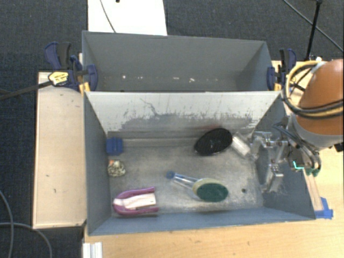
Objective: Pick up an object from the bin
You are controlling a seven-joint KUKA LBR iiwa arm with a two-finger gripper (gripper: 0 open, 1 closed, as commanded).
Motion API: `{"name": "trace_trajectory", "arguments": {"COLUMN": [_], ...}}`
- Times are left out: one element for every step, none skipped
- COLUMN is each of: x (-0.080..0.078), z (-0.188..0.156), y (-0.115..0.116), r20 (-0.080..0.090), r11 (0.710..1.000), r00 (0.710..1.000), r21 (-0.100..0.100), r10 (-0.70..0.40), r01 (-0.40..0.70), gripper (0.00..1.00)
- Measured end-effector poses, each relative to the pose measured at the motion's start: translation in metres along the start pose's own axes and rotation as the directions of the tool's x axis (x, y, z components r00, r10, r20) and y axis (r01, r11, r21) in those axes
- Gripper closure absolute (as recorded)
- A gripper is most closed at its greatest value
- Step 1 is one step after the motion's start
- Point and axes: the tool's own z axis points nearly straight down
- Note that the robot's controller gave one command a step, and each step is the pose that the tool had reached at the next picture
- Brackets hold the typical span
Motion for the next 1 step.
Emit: {"name": "trace_trajectory", "arguments": {"x": [0.0018], "z": [0.0953], "y": [0.0414], "r20": [-0.001], "r11": [0.992], "r00": [0.992], "r21": [-0.002], "r10": [0.126], "r01": [-0.126], "gripper": [0.00]}}
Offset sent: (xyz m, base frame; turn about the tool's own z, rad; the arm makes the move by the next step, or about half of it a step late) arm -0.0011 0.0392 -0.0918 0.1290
